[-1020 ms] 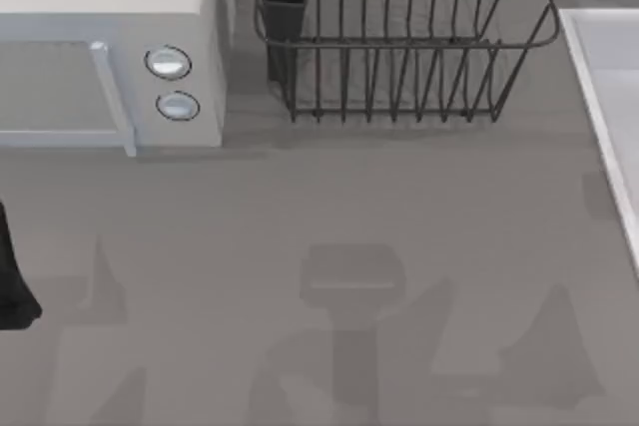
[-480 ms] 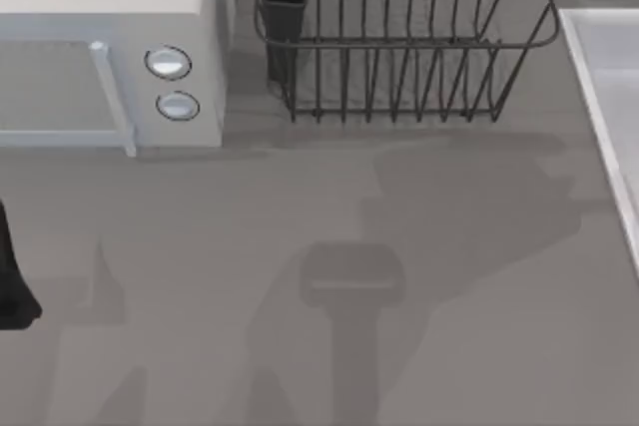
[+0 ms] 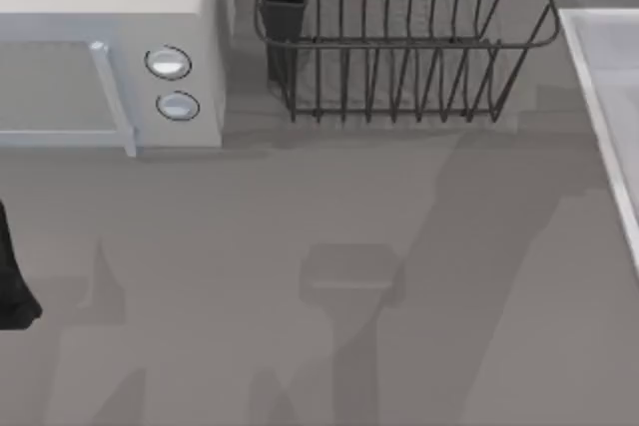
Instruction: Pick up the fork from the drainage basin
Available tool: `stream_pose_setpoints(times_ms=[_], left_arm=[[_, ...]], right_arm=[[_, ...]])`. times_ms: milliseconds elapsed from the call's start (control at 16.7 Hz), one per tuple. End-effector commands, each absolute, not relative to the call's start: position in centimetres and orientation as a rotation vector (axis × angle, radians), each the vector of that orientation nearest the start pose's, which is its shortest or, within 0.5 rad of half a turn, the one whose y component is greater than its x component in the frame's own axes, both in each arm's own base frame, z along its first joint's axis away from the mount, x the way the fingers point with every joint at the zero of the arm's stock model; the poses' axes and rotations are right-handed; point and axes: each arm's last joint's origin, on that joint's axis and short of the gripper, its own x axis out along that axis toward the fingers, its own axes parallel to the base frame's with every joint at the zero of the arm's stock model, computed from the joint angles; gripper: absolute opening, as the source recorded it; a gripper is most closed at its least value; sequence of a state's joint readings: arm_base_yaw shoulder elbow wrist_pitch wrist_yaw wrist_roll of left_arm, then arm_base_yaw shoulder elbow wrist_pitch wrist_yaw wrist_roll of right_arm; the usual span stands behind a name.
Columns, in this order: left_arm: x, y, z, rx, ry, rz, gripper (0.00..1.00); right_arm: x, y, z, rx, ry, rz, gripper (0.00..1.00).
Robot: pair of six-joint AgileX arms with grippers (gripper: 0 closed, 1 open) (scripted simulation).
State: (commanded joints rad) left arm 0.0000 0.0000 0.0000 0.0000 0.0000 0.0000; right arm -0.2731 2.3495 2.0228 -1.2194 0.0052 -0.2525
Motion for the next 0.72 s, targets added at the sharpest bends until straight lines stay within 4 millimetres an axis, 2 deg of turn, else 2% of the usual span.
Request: stream_pose_setpoints(times_ms=[120, 480, 600, 720], left_arm=[[10.6, -0.1, 16.0, 0.0, 0.0, 0.0, 1.0], [10.6, -0.1, 16.0, 0.0, 0.0, 0.0, 1.0], [10.6, -0.1, 16.0, 0.0, 0.0, 0.0, 1.0], [10.6, -0.1, 16.0, 0.0, 0.0, 0.0, 1.0]], right_arm=[[45.3, -12.3, 15.9, 0.008, 1.57, -0.008, 1.0], [45.4, -12.0, 15.8, 0.004, 1.571, -0.004, 1.0], [45.5, -12.1, 14.4, 0.005, 1.576, -0.003, 1.0], [45.8, -12.2, 11.7, 0.006, 1.576, -0.004, 1.0]])
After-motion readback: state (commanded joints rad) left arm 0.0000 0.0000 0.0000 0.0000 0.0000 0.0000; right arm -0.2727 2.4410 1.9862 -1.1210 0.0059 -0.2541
